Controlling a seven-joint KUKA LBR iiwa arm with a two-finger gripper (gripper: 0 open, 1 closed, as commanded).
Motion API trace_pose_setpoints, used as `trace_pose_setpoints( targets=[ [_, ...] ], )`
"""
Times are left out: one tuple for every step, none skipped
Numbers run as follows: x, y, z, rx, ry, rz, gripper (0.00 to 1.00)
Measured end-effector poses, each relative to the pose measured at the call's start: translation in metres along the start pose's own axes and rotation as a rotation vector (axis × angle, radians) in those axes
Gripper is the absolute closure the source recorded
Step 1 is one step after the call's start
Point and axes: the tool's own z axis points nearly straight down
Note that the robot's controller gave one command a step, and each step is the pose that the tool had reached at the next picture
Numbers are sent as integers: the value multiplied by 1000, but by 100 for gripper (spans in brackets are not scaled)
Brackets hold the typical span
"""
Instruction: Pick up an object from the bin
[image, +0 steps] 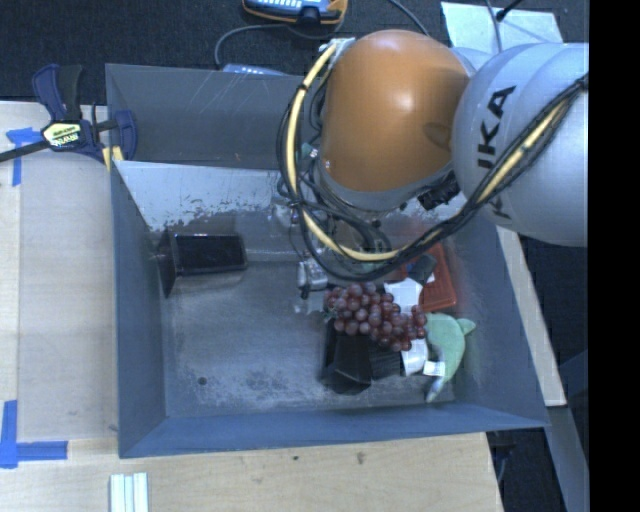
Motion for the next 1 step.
trace_pose_setpoints(
  targets=[
    [-21,-1,-57,3,3,16,0]
  ],
)
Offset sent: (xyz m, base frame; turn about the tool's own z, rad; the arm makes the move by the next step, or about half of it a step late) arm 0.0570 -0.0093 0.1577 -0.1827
